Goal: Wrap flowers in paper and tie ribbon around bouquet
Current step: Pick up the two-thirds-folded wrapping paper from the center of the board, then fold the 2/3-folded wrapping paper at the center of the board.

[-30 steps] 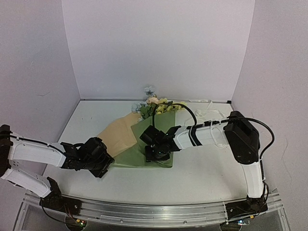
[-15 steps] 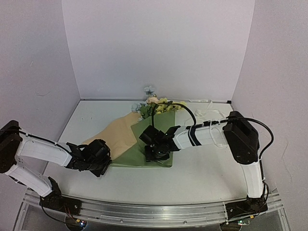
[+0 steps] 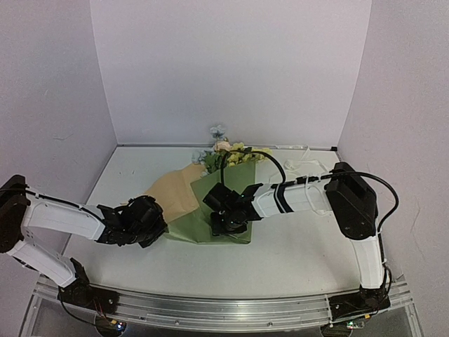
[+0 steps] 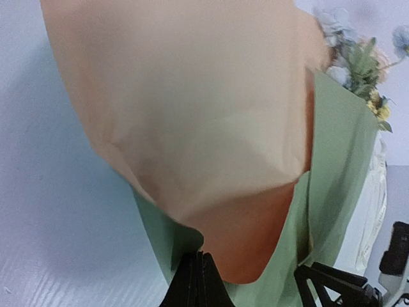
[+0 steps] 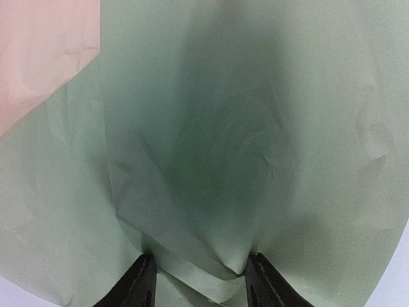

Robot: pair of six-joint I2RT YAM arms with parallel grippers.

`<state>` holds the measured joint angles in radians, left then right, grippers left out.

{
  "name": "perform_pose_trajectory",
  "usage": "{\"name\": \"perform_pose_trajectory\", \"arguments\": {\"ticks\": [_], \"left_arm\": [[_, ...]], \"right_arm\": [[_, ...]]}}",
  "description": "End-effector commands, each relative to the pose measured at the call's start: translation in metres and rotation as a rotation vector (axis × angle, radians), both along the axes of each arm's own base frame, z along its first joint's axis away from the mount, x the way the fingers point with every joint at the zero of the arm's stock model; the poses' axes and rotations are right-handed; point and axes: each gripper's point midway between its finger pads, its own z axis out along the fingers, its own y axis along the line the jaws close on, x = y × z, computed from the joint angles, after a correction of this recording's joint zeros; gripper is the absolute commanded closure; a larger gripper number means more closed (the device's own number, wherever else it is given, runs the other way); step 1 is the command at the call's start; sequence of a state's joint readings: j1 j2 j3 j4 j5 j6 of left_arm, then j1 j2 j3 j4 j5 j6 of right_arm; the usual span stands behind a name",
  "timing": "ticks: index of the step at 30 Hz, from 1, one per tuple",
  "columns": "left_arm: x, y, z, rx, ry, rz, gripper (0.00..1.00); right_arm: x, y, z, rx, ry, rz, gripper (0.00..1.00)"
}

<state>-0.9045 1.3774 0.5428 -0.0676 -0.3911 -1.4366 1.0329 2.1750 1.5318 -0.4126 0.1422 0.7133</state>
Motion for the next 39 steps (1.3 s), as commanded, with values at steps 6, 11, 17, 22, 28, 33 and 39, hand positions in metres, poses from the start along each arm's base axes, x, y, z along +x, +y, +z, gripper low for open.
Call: {"name": "perform_pose_trajectory", "arguments": {"ticks": [6,11,17,22,28,33,39], "left_arm": [[0.014,-0.062,0.086,0.051,-0.378,-0.354,1.00],[0.011,-0.095,0.104,0.050,-0.466,-0.533,1.00],[0.006,-0.131,0.099,0.031,-0.499,-0.704,1.00],[0.005,-0.148,0.089,0.034,-0.502,-0.785,1.00],[0.002,-0.161,0.076,0.036,-0.483,-0.850,1.00],[0.003,-0.165,0.070,0.036,-0.472,-0.861,1.00],[0.006,-0.174,0.068,0.042,-0.477,-0.883,1.00]], "right_arm": [[-0.014,-0.019,-0.043,-0.104,0.093,0.003,0.50],[-0.015,-0.017,-0.041,-0.092,0.101,-0.005,0.50],[-0.015,-0.017,-0.035,-0.064,0.097,-0.022,0.50],[-0.017,-0.013,-0.024,0.031,0.090,-0.046,0.50],[-0.018,-0.005,-0.004,0.174,0.082,-0.064,0.49],[-0.019,-0.008,0.012,0.233,0.071,-0.074,0.49],[-0.020,-0.020,0.030,0.256,0.042,-0.092,0.48]]}}
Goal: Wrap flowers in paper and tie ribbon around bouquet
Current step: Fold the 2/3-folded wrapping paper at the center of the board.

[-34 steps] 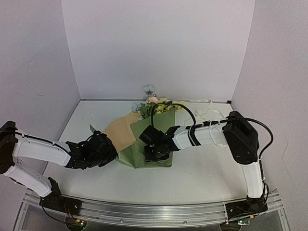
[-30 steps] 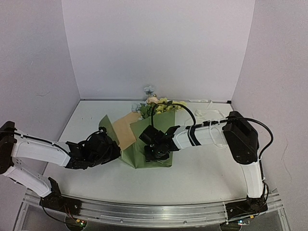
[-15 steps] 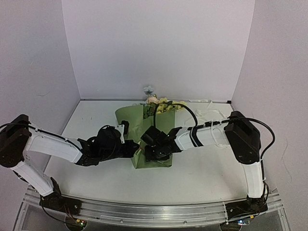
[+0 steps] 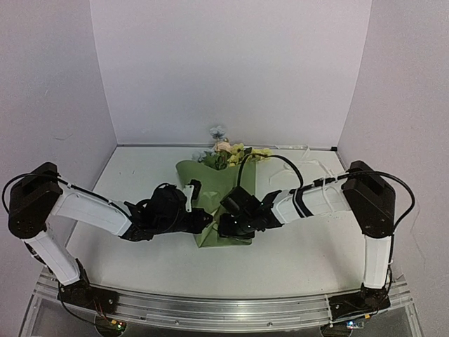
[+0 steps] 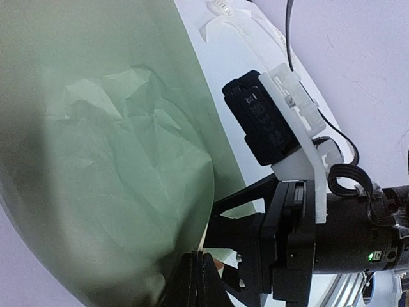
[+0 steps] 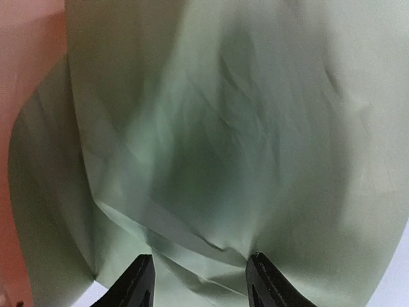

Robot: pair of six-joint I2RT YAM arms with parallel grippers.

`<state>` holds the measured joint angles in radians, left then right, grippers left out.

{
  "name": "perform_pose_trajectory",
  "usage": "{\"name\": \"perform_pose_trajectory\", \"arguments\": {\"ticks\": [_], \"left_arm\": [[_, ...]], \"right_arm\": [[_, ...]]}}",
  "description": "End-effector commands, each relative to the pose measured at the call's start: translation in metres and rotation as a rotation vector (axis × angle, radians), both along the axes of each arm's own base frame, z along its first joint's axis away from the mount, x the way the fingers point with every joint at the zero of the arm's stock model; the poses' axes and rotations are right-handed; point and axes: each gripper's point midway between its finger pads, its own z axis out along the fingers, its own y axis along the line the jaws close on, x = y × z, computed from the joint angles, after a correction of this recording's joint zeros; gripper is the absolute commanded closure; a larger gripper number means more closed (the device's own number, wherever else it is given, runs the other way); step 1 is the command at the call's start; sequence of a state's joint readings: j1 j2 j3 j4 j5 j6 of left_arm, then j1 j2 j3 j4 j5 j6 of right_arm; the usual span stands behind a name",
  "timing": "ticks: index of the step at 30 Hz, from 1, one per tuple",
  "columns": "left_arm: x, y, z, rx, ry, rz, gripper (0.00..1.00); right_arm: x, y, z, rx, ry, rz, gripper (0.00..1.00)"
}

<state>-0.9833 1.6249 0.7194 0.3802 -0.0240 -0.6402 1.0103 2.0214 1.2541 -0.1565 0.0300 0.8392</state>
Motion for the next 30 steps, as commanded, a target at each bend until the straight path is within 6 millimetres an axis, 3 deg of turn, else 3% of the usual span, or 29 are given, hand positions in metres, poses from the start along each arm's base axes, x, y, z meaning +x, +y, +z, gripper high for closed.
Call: {"name": "perform_pose_trajectory", "arguments": {"ticks": [1,8,14,20,30], "left_arm": [[0.005,-0.022,0.017,-0.040,-0.047,-0.059,1.00],[0.007,-0.035,0.013,-0.042,-0.032,-0.114,1.00],[0.005,-0.048,0.008,-0.034,-0.019,-0.175,1.00],[0.005,-0.058,0.003,-0.026,-0.006,-0.217,1.00],[0.005,-0.067,-0.003,-0.010,0.010,-0.256,1.00]], "right_arm": [[-0.004,-0.009,0.028,0.043,-0.018,-0.024,0.48],[-0.005,-0.031,0.046,0.067,-0.043,-0.066,0.47],[0.006,-0.049,0.059,0.152,-0.046,-0.110,0.44],[0.028,-0.046,0.064,0.307,-0.009,-0.118,0.39],[0.052,-0.039,0.061,0.431,0.018,-0.160,0.41]]}}
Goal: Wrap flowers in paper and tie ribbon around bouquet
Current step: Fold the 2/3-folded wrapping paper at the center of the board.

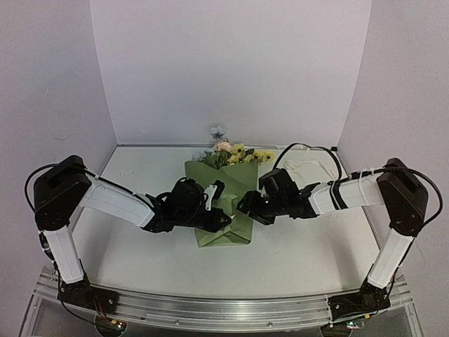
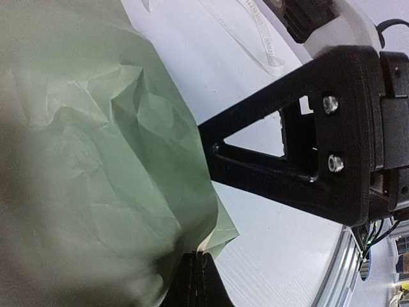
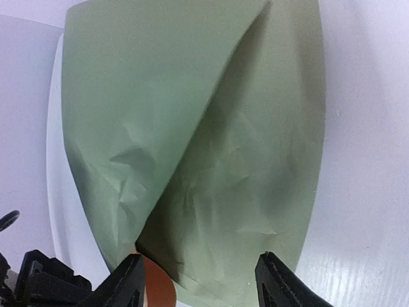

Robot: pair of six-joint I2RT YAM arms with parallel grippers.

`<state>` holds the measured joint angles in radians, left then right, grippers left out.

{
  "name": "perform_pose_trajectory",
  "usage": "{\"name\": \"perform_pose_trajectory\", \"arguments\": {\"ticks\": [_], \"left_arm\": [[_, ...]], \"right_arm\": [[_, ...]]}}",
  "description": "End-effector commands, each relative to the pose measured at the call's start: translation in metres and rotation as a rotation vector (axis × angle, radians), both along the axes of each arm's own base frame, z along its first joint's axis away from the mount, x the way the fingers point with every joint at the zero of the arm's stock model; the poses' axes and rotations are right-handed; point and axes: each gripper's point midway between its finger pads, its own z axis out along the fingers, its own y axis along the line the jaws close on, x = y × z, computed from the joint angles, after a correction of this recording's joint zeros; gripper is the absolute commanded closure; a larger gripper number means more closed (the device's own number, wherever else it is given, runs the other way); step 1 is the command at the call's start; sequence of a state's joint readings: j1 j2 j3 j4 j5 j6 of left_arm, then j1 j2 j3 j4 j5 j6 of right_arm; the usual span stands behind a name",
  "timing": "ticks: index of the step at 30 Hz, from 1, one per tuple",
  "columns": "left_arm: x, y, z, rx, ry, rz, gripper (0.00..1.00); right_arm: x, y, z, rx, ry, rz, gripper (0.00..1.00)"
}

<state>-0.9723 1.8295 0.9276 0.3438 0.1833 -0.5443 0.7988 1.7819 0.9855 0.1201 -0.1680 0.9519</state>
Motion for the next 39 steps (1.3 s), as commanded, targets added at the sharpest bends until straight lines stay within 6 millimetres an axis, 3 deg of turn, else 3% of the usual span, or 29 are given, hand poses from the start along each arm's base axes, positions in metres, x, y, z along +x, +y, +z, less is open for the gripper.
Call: {"name": "perform_pose_trajectory", "arguments": {"ticks": [1,9,19,24,31,39], "left_arm": [[0.003,-0.012,0.010,-0.020,-0.023,-0.045,1.00],[0.001,-0.013,0.007,-0.006,-0.019,-0.064,1.00],[0.005,-0.012,0.008,-0.008,-0.014,-0.057,1.00],[0.004,-0.014,0.006,-0.011,-0.006,-0.063,1.00],[0.004,-0.016,0.009,-0.020,-0.009,-0.075,1.00],[0.004,-0.017,0.010,-0.016,-0.010,-0.079,1.00]], "right_arm": [[0.013,0.018,0.008,0.103,-0.010,0.002,0.42],[0.027,0.017,0.004,0.102,-0.014,-0.028,0.54],[0.014,-0.017,0.022,0.101,-0.072,-0.109,0.51],[0.009,-0.024,0.028,0.116,-0.087,-0.118,0.48],[0.016,-0.007,0.031,0.137,-0.086,-0.072,0.38],[0.032,0.013,0.019,0.196,-0.027,-0.059,0.46]]}}
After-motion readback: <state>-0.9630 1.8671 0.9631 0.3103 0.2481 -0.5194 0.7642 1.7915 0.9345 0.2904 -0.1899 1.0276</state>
